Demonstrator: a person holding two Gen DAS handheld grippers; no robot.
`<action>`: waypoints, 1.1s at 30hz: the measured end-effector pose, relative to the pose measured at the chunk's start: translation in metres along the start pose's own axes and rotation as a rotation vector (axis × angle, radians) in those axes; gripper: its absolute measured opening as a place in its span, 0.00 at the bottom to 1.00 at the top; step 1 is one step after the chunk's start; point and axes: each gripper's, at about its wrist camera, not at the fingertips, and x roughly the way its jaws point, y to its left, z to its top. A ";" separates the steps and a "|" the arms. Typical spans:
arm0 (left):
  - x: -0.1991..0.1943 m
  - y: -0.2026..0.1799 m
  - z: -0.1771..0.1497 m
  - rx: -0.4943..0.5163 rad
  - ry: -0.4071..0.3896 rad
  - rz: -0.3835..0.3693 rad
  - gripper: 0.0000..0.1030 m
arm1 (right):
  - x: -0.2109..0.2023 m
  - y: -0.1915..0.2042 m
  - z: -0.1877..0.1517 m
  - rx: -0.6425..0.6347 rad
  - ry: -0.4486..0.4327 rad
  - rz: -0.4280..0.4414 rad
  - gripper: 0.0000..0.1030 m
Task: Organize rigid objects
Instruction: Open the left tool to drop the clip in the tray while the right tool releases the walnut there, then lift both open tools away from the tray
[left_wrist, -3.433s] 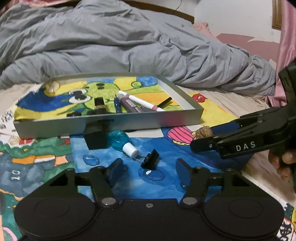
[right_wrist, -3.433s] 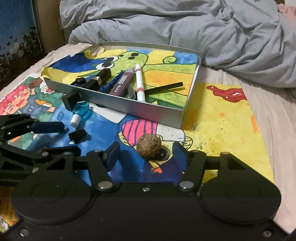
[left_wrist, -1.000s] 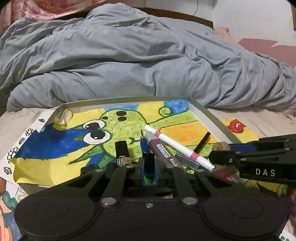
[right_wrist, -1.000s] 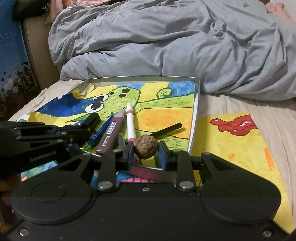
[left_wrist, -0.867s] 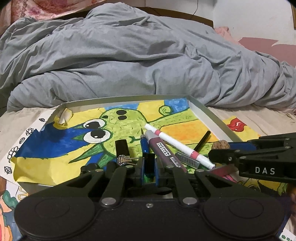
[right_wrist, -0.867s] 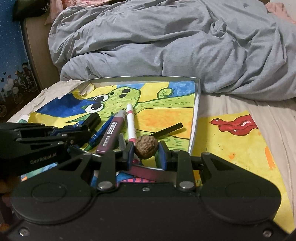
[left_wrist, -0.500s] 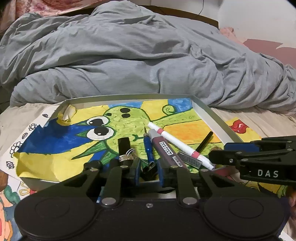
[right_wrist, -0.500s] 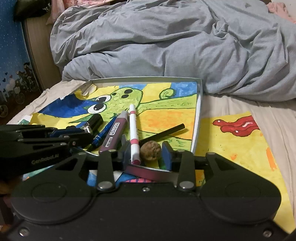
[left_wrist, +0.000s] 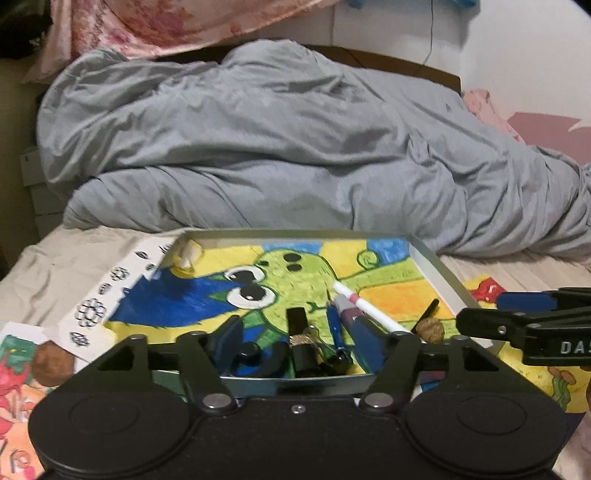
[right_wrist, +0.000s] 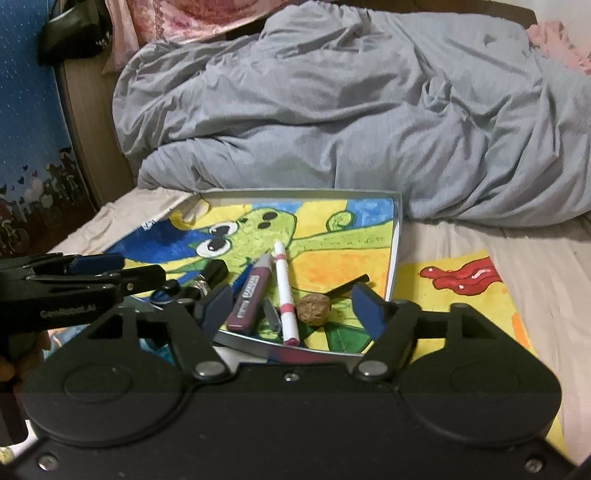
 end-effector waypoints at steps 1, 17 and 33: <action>-0.006 0.001 0.001 -0.003 -0.009 0.005 0.72 | -0.005 0.002 0.001 -0.001 -0.008 0.000 0.74; -0.117 0.016 -0.006 -0.085 -0.116 0.114 0.99 | -0.103 0.038 -0.006 0.057 -0.144 -0.009 1.00; -0.210 0.009 -0.046 -0.102 -0.157 0.183 0.99 | -0.184 0.066 -0.050 0.060 -0.160 -0.024 1.00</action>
